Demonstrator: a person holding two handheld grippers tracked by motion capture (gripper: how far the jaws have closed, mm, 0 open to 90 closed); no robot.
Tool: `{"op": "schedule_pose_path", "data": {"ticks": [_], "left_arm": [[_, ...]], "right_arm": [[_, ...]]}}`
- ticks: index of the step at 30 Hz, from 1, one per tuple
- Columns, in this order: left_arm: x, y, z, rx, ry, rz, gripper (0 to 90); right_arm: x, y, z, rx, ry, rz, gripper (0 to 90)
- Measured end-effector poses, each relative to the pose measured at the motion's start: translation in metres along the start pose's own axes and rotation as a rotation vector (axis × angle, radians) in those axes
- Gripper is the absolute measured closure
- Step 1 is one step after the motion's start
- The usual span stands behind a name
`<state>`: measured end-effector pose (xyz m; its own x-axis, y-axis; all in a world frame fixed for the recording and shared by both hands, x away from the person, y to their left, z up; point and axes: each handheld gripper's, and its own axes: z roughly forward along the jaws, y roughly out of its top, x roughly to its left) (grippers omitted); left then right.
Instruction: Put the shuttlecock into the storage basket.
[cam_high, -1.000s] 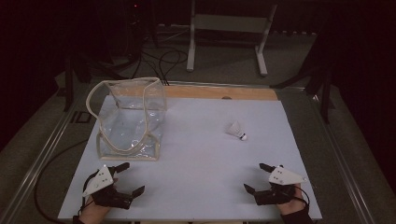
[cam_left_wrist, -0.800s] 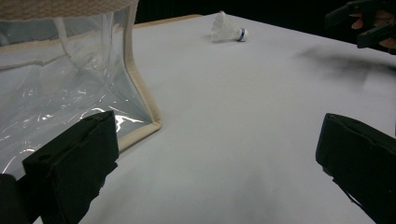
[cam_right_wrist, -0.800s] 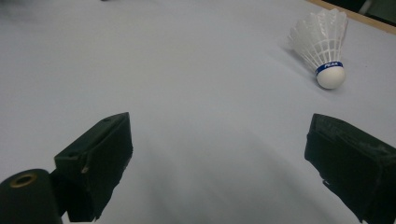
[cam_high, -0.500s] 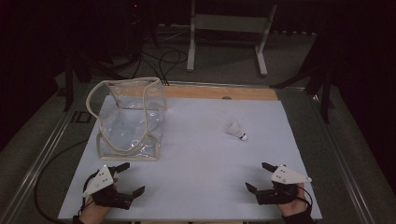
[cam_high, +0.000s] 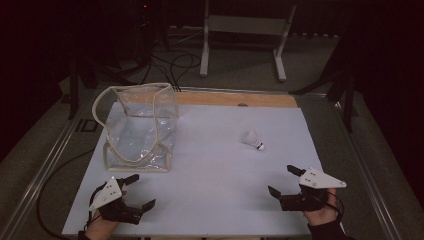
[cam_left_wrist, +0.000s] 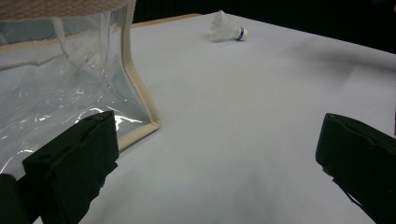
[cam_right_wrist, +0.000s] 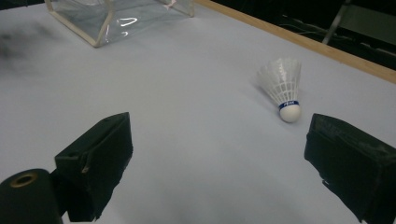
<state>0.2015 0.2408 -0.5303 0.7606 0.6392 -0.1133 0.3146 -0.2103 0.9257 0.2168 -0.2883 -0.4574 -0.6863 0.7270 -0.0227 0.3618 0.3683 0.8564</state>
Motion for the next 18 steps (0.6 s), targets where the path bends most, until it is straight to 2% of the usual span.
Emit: {"op": "schedule_pose_path", "data": {"ticks": [13,18], "left_arm": [[0.000,0.000,0.001,0.000,-0.003,0.007,0.5],[0.000,0.000,0.001,0.001,-0.004,0.008,0.5]], "right_arm": [[-0.011,0.030,-0.010,-0.022,-0.029,-0.035,8.0],[-0.014,0.037,-0.009,-0.025,-0.036,-0.028,8.0]]}}
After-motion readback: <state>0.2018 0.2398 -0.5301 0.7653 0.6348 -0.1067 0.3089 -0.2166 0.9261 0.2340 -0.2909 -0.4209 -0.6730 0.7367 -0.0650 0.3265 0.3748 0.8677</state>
